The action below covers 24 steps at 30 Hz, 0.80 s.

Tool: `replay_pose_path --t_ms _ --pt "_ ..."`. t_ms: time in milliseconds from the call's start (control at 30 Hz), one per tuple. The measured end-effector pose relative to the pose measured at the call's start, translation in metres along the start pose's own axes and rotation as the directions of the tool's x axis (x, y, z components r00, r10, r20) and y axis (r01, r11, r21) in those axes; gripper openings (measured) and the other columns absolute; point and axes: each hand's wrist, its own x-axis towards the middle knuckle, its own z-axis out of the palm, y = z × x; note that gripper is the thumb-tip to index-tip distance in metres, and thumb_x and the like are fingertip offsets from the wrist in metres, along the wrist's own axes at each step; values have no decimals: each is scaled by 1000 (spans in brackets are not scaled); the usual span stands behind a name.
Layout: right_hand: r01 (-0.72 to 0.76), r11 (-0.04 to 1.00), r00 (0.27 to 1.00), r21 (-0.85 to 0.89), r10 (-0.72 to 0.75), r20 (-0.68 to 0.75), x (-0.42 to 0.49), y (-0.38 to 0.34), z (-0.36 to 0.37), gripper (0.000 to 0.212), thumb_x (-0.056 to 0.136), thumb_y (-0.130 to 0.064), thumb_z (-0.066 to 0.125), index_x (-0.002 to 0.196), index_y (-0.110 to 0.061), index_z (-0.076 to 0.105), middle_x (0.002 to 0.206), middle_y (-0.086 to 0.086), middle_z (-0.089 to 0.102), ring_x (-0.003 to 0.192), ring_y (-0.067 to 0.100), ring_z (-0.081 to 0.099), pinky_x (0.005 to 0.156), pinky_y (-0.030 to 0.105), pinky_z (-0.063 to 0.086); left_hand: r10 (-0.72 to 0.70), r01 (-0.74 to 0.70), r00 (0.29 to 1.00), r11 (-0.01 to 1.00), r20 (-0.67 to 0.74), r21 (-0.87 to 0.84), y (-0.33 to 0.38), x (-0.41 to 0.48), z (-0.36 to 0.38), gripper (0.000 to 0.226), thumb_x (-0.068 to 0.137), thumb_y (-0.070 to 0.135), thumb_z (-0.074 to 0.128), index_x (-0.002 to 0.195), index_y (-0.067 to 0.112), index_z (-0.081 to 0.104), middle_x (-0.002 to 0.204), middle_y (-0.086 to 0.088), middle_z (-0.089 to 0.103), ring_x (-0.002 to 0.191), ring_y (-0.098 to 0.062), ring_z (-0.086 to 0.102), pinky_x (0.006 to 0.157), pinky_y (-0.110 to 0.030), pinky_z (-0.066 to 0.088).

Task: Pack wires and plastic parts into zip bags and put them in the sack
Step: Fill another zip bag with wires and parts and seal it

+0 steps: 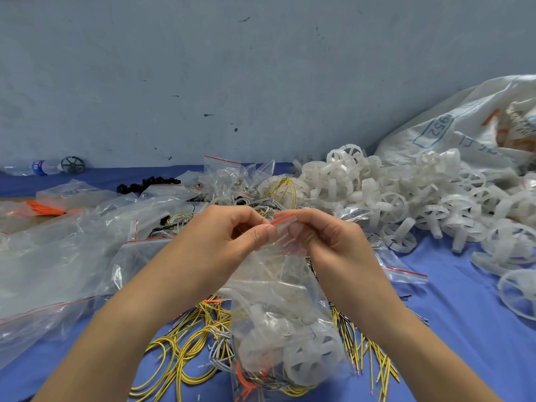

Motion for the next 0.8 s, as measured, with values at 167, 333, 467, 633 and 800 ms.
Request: replay_pose_path --t_ms 167,333,467,633,800 --pt "-135 979 991 154 131 32 0 0 1 16 95 -28 60 98 -20 74 87 1 75 81 13 72 73 23 56 21 -18 999 997 -36 68 -3 0 4 16 86 47 62 82 32 68 67 9 62 51 -1 46 51 -19 39" --pt "-140 972 990 190 140 15 -1 0 3 17 92 -30 65 84 -18 74 77 5 73 70 12 65 66 19 52 45 -38 998 989 -54 140 -3 2 7 12 87 45 65 85 33 64 72 8 64 54 -2 50 51 -18 42" --pt "-104 982 994 157 109 -21 -1 0 6 10 89 -30 69 85 -23 74 76 1 73 69 9 65 66 23 53 59 -48 995 991 -85 124 -1 1 11 18 85 47 66 80 30 60 71 8 64 52 -2 48 50 -17 40" --pt "-104 982 993 157 111 -34 -1 0 8 3 86 -23 73 84 -23 75 77 -1 73 70 9 63 69 30 54 53 -44 996 991 -70 126 0 0 14 19 85 45 67 81 29 59 74 12 63 57 -5 52 52 -19 40" --pt "-138 966 985 219 156 -69 3 -3 0 8 88 -18 70 81 -19 74 71 -5 70 67 9 58 68 29 52 -38 21 993 988 112 151 -9 -2 -7 29 79 61 57 78 33 63 54 11 47 46 -4 37 44 -18 29"
